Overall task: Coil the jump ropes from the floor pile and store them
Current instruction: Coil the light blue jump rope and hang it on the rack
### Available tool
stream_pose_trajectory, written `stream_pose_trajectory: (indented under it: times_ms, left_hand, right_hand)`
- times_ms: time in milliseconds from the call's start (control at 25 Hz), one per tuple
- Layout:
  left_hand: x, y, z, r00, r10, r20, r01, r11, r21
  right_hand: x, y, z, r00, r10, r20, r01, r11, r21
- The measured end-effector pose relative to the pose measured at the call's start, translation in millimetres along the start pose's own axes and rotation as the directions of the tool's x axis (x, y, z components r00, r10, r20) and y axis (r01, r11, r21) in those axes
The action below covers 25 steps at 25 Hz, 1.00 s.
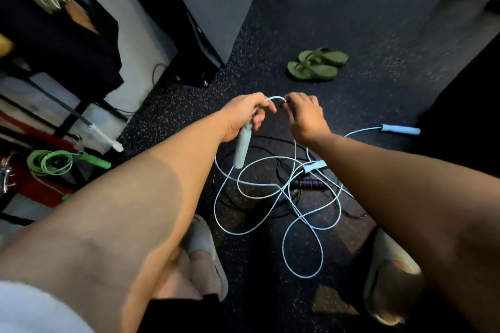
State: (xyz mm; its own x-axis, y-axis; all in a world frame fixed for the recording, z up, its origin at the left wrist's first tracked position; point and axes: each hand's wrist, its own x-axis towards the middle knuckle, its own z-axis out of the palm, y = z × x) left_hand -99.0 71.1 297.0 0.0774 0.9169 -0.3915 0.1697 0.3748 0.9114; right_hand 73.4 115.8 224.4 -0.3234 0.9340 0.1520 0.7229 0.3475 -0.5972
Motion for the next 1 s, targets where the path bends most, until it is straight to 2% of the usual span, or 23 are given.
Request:
stream_pose_trajectory:
  times_ms: [120,200,360,400,480,560,800,880,1000]
  left_hand:
    - [-11.8,20.2,-1.1,0.998,0.036,-0.046,-0.032,0.996,0.087]
    - [-21.4,34.1,3.7,0.999,0.034,-0.033,-0.030,0.994,0.105]
    - [-29.3,65.9,21.1,1.000,0.026,-0.005,-0.026,1.000,0.000]
    - [-30.1,75.5,22.4,0.999,0.041,-0.006,-0.041,0.999,-0.021]
    - [-31.5,91.4,20.2,0.998,0.066,-0.005,-0.067,0.996,-0.056]
    - [-33.4,96.2,21.7,0.997,0.070,0.027,-0.066,0.992,-0.103]
    - [-25.9,92.8,38.0,0.991,0.028,0.133,-0.001,0.979,-0.203]
    - [-22.8,97.9,32.4,0.988,0.053,0.145,-0.008,0.955,-0.297]
    - [-19.4,101.0,24.0,0.985,0.082,0.150,-0.007,0.898,-0.440]
  right_hand:
    - [-1.9,-11.0,-38.3,1.000,-0.016,0.002,0.015,0.989,0.145]
    - [-6.4,-25.8,-61.3,0.998,-0.057,-0.041,0.064,0.981,0.182]
    - [-0.9,-54.5,-100.0,0.979,-0.201,-0.044,0.206,0.960,0.192]
    - [2.9,-56.4,-112.1,0.981,-0.194,-0.026,0.195,0.950,0.245]
    - [9.1,-54.6,-137.6,0.995,-0.093,0.047,0.062,0.888,0.456]
    - [10.6,-47.7,-152.1,0.993,-0.023,0.116,-0.048,0.817,0.575]
    - [24.9,-43.1,-132.6,0.997,-0.031,0.071,-0.024,0.749,0.662]
    - [29.4,-41.6,-122.7,0.998,0.014,0.055,-0.048,0.719,0.694]
    - [30.3,-32.1,-106.6,0.994,0.019,0.104,-0.087,0.709,0.699]
